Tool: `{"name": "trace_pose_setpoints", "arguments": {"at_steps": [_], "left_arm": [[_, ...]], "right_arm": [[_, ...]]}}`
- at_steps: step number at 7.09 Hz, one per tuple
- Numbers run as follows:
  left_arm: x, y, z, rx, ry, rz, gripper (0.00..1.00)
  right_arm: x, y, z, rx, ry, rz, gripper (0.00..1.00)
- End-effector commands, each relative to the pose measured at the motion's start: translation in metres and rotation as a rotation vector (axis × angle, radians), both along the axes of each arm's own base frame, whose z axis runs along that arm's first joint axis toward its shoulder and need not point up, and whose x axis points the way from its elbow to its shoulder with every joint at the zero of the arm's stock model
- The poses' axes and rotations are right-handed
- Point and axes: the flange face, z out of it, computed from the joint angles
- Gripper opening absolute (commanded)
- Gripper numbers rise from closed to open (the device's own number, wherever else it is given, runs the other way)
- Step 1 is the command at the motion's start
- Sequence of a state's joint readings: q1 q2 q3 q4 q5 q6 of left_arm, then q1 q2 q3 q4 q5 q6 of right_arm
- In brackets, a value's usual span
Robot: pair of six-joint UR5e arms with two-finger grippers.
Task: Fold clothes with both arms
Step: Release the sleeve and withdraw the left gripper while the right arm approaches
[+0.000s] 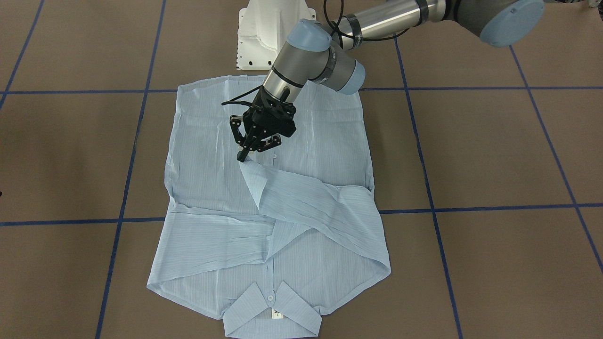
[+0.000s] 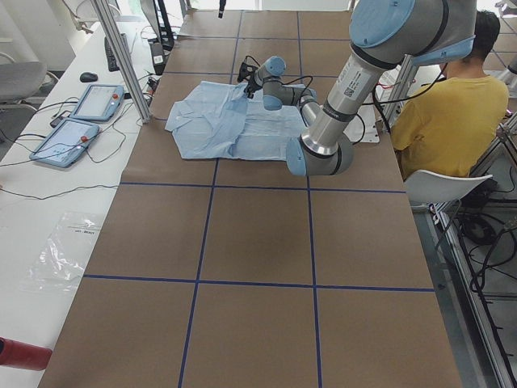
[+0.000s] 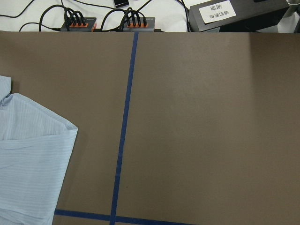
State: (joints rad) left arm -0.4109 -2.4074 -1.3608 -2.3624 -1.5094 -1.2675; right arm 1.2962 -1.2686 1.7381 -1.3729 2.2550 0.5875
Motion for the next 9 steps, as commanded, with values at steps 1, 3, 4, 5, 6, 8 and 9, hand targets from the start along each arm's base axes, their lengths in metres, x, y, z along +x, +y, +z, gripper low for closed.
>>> {"name": "trace_pose_setpoints", "arguments": {"at_steps": [1,3,4,5,6,8,9], "left_arm": [[0.015,0.007,0.000,0.038,-0.030,0.024,0.00],[0.027,0.022,-0.010,0.061,-0.024,0.051,0.16],[0.032,0.033,-0.008,0.067,-0.014,0.065,0.99],[0.029,0.035,-0.015,0.075,0.004,0.063,1.00],[0.025,0.036,-0.015,0.075,-0.004,0.068,1.00],[0.002,0.012,-0.017,0.126,-0.175,0.061,1.00],[-0.038,0.002,0.007,0.141,-0.234,0.116,1.00]], "right_arm": [[0.000,0.000,0.001,-0.002,0.000,0.000,1.00],[0.000,0.000,0.000,-0.002,0.000,0.000,1.00],[-0.001,0.000,0.000,-0.003,0.000,-0.001,1.00],[0.000,0.001,-0.001,-0.005,-0.004,0.006,1.00],[-0.004,0.004,-0.008,-0.020,-0.020,0.023,1.00],[-0.058,0.029,-0.042,-0.058,-0.048,0.065,1.00],[-0.118,0.058,-0.065,-0.077,-0.043,0.125,1.00]]}}
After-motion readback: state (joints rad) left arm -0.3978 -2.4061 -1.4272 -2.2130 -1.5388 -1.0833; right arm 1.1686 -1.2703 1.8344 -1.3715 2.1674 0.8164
